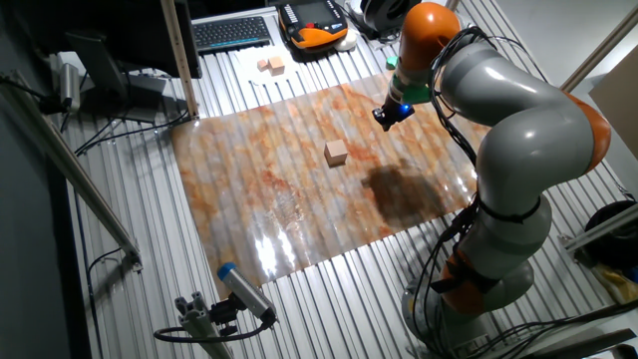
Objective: Approach and touch the side of the small block
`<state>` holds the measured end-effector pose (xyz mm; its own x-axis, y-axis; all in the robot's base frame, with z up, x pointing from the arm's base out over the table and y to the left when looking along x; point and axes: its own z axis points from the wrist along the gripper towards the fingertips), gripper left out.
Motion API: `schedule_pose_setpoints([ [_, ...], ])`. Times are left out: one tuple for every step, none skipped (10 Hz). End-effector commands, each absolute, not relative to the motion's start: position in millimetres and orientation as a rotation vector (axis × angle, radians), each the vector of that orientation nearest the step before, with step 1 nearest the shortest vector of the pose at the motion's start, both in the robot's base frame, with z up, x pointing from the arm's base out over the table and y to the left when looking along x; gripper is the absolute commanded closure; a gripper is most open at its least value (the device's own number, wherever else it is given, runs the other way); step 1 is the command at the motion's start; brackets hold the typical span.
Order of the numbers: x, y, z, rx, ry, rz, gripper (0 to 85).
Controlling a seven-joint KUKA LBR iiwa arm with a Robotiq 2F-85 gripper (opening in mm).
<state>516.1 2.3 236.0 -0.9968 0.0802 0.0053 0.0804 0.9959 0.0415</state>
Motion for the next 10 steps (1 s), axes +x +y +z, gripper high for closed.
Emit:
schedule_pose_setpoints([
  [516.4,2.5,235.8,-0.129,-3.132,-0.068,85.0],
  [517.5,3.7,235.3,-0.134,-3.13,-0.073,85.0],
  [518.5,5.6,234.6,-0.139,-3.128,-0.073,85.0],
  [518.8,6.7,234.3,-0.141,-3.128,-0.073,85.0],
  [519.2,6.8,234.2,-0.144,-3.126,-0.073,85.0],
  [520.0,8.4,233.6,-0.146,-3.125,-0.076,85.0],
  [520.2,8.8,233.3,-0.146,-3.125,-0.076,85.0],
  [520.2,8.9,233.2,-0.148,-3.124,-0.078,85.0],
  [520.2,8.8,233.1,-0.151,-3.124,-0.078,85.0],
  [520.2,8.6,232.7,-0.151,-3.123,-0.081,85.0],
])
